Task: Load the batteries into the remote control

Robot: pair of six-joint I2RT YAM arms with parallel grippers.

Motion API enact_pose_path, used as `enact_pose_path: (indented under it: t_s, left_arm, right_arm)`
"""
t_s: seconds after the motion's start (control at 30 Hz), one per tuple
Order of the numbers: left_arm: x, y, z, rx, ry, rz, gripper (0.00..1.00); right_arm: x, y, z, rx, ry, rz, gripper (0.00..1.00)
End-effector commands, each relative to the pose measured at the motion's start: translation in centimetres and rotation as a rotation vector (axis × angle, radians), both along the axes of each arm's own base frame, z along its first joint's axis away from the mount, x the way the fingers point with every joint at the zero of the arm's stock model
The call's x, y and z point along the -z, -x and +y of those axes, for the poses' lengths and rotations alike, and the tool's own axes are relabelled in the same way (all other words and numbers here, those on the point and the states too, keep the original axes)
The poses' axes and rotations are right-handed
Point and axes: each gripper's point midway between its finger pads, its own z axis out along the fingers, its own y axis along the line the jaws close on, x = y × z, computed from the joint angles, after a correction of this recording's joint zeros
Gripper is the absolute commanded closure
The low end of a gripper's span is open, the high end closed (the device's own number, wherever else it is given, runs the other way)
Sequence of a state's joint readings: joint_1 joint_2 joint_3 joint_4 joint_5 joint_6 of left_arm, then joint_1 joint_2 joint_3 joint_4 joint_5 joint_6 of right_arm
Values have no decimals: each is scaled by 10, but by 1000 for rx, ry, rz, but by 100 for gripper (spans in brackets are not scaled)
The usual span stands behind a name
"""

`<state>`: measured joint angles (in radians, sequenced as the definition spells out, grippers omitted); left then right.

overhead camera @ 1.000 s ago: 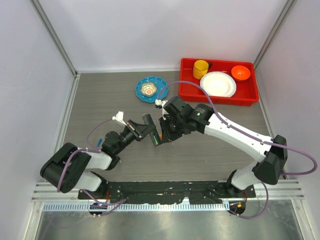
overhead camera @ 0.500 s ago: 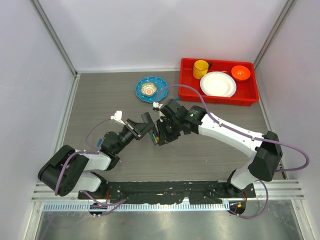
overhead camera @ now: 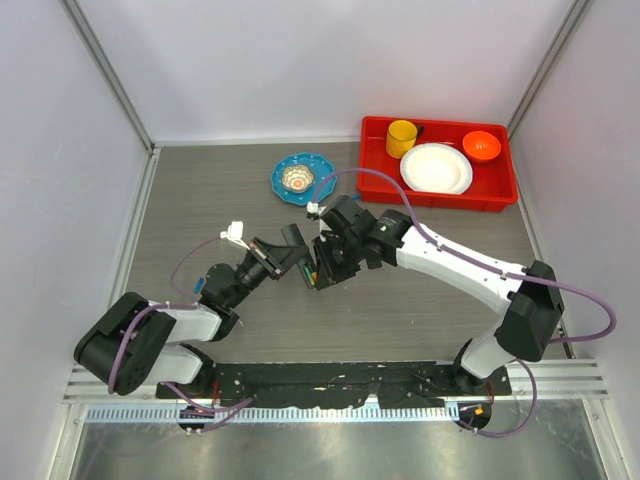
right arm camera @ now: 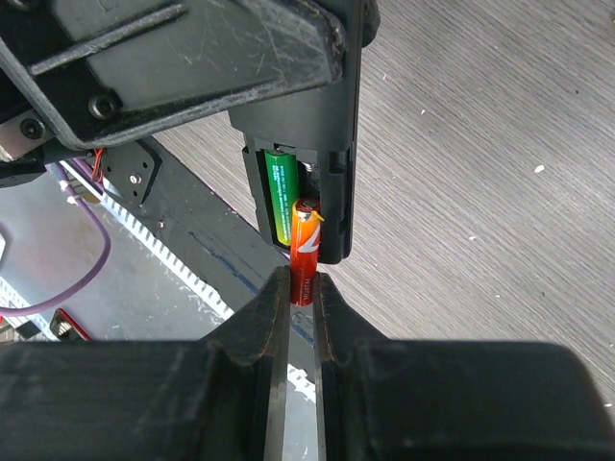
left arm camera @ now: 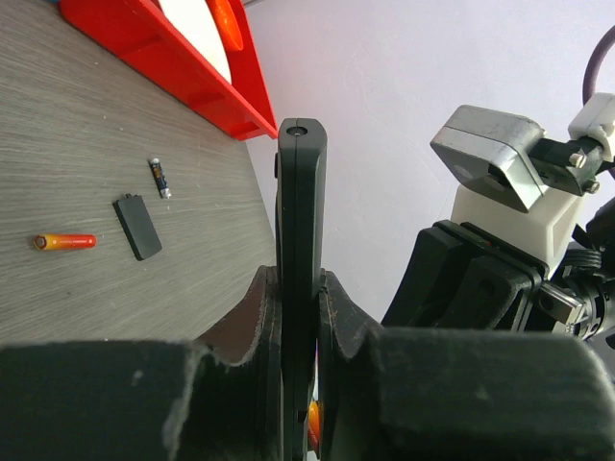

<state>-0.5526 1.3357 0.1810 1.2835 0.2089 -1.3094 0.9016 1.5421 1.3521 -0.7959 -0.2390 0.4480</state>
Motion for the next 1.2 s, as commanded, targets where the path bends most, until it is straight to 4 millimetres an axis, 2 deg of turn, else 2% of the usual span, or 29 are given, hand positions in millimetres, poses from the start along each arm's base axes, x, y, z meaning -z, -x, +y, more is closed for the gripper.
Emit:
enact_pose_path:
  t_s: [0.0,0.7,1.17]
  left_arm:
    - [-72,18,5,23,161,-246,100]
    - [-80,25,1,61,193,-244,100]
    - [-89,25,-2,83,217,-245,100]
  right_arm:
    - [1,-8,4,13,-19,-2,99]
    - [-3,-29,-1,32,-15,-5,99]
    - [1,-47,-3,49,6,-10,99]
